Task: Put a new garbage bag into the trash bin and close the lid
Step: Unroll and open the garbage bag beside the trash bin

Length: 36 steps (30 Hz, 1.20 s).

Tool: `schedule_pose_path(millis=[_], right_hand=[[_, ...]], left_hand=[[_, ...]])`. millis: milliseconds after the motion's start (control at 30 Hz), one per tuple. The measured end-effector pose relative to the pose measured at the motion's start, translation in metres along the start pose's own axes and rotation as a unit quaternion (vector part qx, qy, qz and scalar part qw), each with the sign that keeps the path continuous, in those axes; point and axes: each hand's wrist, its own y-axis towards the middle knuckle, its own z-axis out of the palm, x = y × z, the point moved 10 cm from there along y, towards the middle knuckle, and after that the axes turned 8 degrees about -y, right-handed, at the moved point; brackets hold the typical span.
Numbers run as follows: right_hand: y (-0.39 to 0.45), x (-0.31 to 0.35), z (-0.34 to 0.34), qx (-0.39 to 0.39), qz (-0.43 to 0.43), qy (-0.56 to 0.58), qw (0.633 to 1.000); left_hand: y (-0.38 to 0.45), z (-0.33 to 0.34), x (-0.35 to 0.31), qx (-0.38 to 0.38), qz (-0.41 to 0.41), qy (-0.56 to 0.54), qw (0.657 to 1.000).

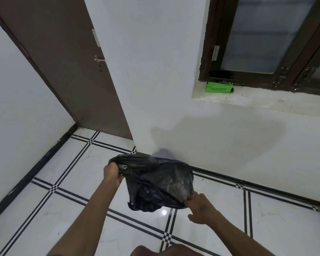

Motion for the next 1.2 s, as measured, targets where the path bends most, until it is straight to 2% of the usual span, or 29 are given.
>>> schedule_pose_path(millis=[67, 133, 233, 333, 467, 633, 800, 867, 933, 967, 1033, 1133, 1200], right_hand=[[-0.008, -0.015, 0.033, 0.085, 0.047, -0.024, 0.995], [-0.02, -0.03, 0.053, 0.137, 0.087, -0.031, 0.986], [-0.026, -0.05, 0.064, 0.145, 0.112, 0.059, 0.981], [-0.014, -0.05, 0.044, 0.077, 0.086, 0.225, 0.967], [0.006, -0.019, -0.019, -0.036, -0.005, 0.38, 0.924], [0.025, 0.029, -0.066, -0.113, -0.08, 0.407, 0.903], [0.038, 0.044, -0.09, -0.195, -0.121, 0.37, 0.9], [0.046, 0.048, -0.095, -0.204, -0.121, 0.342, 0.909], [0.053, 0.048, -0.106, -0.234, -0.095, 0.28, 0.926], [0.056, 0.043, -0.111, -0.238, -0.063, 0.285, 0.926], [0.072, 0.026, -0.103, -0.205, 0.02, 0.294, 0.933], [0.086, -0.014, -0.101, -0.182, 0.15, 0.229, 0.944], [0.089, -0.044, -0.105, -0.165, 0.201, 0.208, 0.943]], left_hand=[[-0.005, -0.002, -0.002, -0.017, 0.006, -0.017, 1.0], [-0.012, 0.005, -0.005, -0.008, 0.021, -0.016, 1.0], [-0.023, 0.025, -0.003, 0.025, 0.033, 0.033, 0.999], [-0.039, 0.049, 0.012, 0.07, 0.013, 0.114, 0.991], [-0.065, 0.081, 0.023, 0.122, 0.042, 0.2, 0.971], [-0.087, 0.101, 0.02, 0.137, 0.056, 0.2, 0.969], [-0.089, 0.098, 0.009, 0.143, 0.037, 0.108, 0.983], [-0.085, 0.091, 0.004, 0.138, 0.022, 0.065, 0.988], [-0.078, 0.084, -0.003, 0.13, 0.01, 0.032, 0.991], [-0.072, 0.079, -0.008, 0.125, 0.008, 0.024, 0.992], [-0.058, 0.069, -0.02, 0.108, 0.017, 0.015, 0.994], [-0.022, 0.034, -0.049, 0.045, 0.055, 0.018, 0.997], [0.005, 0.006, -0.07, 0.004, 0.101, 0.075, 0.992]])
